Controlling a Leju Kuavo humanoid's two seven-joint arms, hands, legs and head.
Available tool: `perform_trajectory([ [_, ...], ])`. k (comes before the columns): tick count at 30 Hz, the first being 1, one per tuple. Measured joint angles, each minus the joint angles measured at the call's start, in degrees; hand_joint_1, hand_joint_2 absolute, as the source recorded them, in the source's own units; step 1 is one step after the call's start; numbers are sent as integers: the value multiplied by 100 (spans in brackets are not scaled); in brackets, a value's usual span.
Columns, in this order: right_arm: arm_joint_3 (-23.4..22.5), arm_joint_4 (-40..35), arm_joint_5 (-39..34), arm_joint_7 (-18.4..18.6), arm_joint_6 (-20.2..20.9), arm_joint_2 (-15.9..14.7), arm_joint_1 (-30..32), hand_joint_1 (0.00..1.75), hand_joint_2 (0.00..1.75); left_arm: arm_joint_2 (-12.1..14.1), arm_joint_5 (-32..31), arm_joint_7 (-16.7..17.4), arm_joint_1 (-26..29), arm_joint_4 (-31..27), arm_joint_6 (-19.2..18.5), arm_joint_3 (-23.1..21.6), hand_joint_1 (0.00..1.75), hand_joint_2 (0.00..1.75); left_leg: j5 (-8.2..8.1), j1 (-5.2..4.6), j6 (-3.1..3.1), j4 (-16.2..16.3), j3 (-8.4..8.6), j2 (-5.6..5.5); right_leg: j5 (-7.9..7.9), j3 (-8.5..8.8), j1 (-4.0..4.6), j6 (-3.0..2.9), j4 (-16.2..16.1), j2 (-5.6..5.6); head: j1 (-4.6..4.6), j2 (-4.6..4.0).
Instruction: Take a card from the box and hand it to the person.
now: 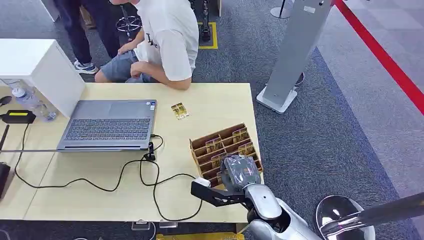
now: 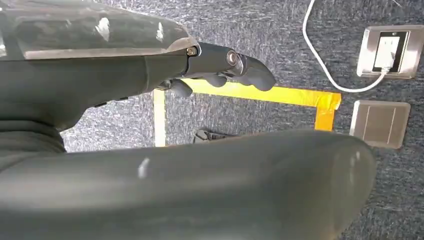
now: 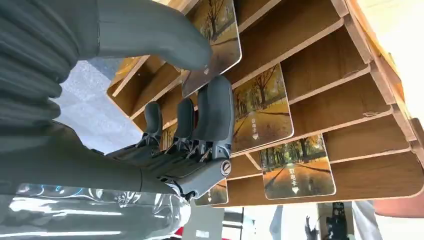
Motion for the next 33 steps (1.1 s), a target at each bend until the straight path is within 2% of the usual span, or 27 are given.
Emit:
perform_trajectory([
  [16,-4,28,-15,0,0,0,27,99,175,0,0,0,0,0,-7,0,0,0,0,0,0,0,-5,0,0,-6,0,0,0,0,-2,0],
  [17,-4,31,-15,-2,0,-2,28,108,175,0,0,-2,0,0,-7,0,0,0,0,0,0,0,-5,0,0,-6,0,0,0,0,-2,0],
  [18,-7,31,-17,-2,0,-2,28,131,175,0,0,0,0,0,-7,0,0,0,0,0,0,0,-5,0,0,-6,0,0,0,0,-2,0],
  [23,-7,31,-35,-4,0,0,29,166,175,0,0,-2,0,0,-7,0,0,0,0,0,0,0,-5,0,0,-6,0,0,0,0,0,0],
  [33,-24,31,-61,-48,-4,0,29,175,175,11,0,-2,0,0,-7,0,0,0,0,0,0,0,-3,0,0,-4,0,0,0,0,0,0],
])
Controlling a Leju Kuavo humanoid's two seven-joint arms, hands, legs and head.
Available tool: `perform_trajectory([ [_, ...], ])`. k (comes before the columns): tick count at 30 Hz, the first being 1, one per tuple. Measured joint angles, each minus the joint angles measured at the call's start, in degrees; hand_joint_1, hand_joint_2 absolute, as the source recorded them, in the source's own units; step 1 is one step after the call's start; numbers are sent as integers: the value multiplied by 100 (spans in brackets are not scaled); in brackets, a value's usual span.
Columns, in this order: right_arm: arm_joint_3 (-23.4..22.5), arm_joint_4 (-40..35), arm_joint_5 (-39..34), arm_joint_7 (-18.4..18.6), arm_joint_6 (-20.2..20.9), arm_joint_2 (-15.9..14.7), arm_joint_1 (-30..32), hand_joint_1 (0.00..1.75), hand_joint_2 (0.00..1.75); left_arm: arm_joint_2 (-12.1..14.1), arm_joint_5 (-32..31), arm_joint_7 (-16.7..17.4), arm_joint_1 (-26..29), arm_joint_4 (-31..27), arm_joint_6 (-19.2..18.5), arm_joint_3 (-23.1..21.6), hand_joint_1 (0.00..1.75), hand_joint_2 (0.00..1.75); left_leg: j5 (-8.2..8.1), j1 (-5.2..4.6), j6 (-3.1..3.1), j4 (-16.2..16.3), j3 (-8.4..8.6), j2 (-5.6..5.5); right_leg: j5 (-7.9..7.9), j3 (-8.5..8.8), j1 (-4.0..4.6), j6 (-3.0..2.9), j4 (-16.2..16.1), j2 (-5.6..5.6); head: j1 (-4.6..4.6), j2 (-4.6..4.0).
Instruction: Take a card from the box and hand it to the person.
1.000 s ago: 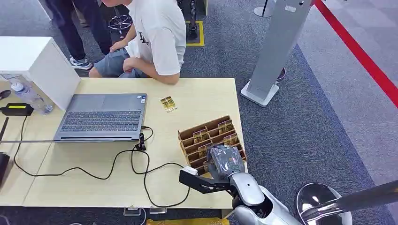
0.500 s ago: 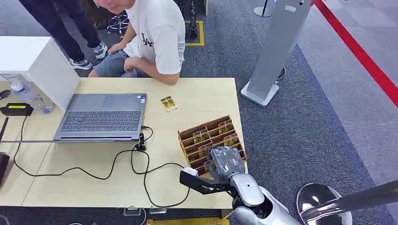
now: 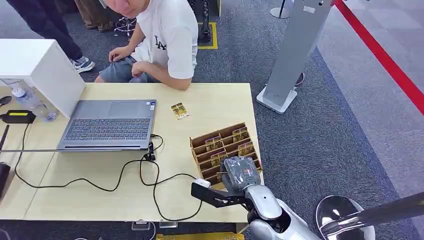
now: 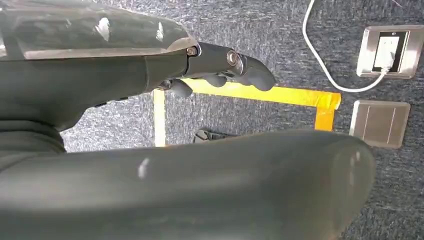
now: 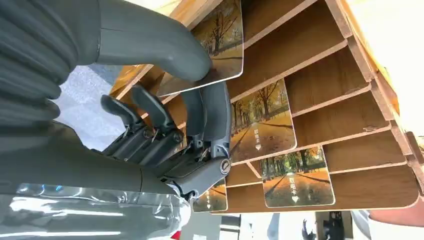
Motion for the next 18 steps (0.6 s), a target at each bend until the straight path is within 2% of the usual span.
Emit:
perform_trajectory([
  [2,-9,0,-4,-2,2,0,0,175,175,4,0,0,0,0,0,0,0,0,0,0,0,0,0,0,0,0,0,0,0,0,0,0],
  [3,-11,0,-9,-4,0,0,0,175,175,7,0,0,0,0,0,0,0,175,0,0,0,0,0,0,0,0,0,0,0,0,-2,0],
  [11,-15,0,-37,-17,0,0,0,175,175,20,-112,-171,-1,0,-142,0,0,175,0,0,0,0,0,0,0,0,0,0,0,0,0,0],
  [18,-44,-92,-20,0,-142,-11,1,175,175,48,-42,-190,2,0,-42,0,0,175,0,0,0,0,0,0,0,0,0,0,0,0,-4,0],
])
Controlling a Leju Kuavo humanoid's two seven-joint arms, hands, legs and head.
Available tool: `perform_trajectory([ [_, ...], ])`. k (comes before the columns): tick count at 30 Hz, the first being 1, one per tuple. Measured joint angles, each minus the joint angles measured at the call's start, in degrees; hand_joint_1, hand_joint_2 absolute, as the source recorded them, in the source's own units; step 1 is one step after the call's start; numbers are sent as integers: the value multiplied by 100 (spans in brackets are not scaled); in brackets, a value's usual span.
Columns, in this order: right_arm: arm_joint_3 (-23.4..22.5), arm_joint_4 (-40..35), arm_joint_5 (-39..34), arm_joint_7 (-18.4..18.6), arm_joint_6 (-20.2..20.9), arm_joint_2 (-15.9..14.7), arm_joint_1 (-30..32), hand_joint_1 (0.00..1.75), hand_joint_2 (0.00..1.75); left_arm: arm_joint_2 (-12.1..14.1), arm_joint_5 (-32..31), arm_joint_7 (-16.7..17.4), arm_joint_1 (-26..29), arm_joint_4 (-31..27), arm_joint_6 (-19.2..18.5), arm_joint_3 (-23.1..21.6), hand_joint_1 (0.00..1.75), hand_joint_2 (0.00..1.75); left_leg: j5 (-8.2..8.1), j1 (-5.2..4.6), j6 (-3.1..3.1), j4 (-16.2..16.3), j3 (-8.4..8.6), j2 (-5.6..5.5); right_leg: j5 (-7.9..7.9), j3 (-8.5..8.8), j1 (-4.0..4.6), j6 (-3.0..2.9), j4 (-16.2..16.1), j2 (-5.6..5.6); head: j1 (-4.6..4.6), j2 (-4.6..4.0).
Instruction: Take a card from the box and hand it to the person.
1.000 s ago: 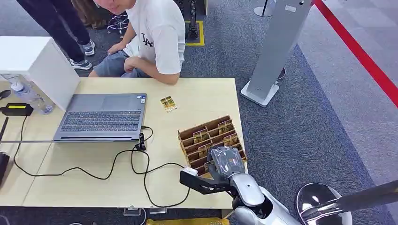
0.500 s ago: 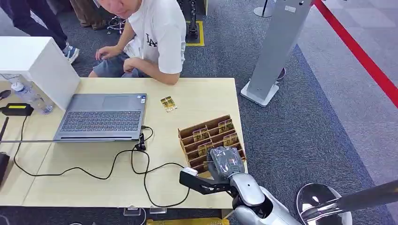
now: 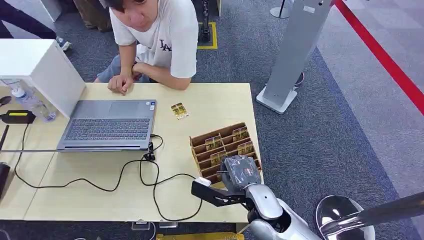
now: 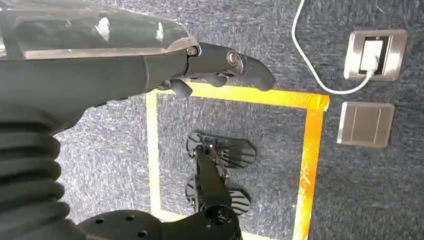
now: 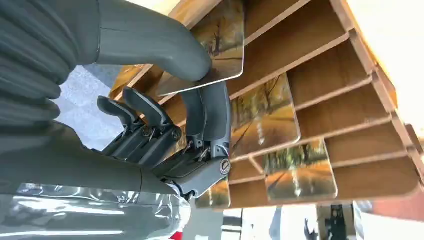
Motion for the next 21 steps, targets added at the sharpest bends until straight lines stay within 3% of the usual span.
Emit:
perform_trajectory([
  [6,-179,-596,415,177,-406,-146,-89,175,175,9,42,7,6,0,4,0,0,175,0,-1,0,1,-3,0,1,-2,-1,1,0,0,4,0],
  [11,-345,-1182,533,216,-435,-284,-265,175,175,11,44,-4,8,0,4,0,0,175,0,-1,0,3,-4,1,1,-3,-1,1,0,-1,9,0],
  [18,-409,-1753,724,-94,-706,-330,-524,175,175,11,50,-11,11,0,4,0,0,175,0,-1,0,3,-8,1,1,-6,0,1,0,1,0,0],
  [21,-402,-1790,634,-487,-1047,-310,-641,175,175,11,46,-22,7,0,-13,0,0,175,0,-1,0,3,-10,0,1,-6,0,1,0,1,-2,0],
])
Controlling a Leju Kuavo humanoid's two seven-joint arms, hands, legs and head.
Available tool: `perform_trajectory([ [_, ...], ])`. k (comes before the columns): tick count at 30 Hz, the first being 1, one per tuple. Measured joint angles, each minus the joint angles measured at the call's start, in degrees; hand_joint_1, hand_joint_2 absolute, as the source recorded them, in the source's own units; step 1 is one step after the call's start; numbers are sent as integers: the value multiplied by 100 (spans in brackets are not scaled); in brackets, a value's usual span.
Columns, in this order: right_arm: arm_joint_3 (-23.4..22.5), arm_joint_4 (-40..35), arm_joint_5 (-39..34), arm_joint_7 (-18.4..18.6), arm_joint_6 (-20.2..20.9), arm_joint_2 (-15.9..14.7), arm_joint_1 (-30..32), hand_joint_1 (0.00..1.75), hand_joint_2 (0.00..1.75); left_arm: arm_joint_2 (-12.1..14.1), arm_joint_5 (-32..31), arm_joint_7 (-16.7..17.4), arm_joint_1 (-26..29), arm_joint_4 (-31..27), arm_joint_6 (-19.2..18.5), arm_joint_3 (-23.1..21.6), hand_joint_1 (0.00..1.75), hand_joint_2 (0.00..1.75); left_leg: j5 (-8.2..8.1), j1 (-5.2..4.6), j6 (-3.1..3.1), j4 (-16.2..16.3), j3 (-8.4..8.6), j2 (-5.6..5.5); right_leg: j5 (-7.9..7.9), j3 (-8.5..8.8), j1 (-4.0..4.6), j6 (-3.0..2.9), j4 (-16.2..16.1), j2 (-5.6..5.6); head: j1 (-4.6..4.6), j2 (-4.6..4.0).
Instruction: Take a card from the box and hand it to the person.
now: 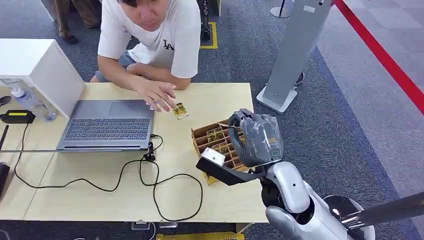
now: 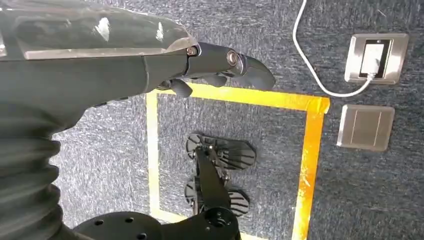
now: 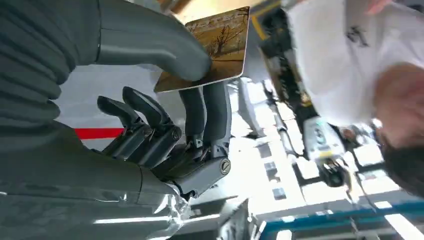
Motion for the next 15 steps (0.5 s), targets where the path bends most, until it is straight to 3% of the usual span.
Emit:
perform_trajectory([
  [6,44,160,-61,-482,-554,127,-187,175,175,-9,-17,-2,-2,0,-13,0,0,175,0,0,0,0,-2,0,0,0,0,0,0,-1,9,0],
  [15,147,481,-225,-722,-912,219,-277,175,175,-20,-66,0,-3,0,20,0,0,175,0,0,0,0,-4,-1,0,-3,0,0,0,-1,2,0],
])
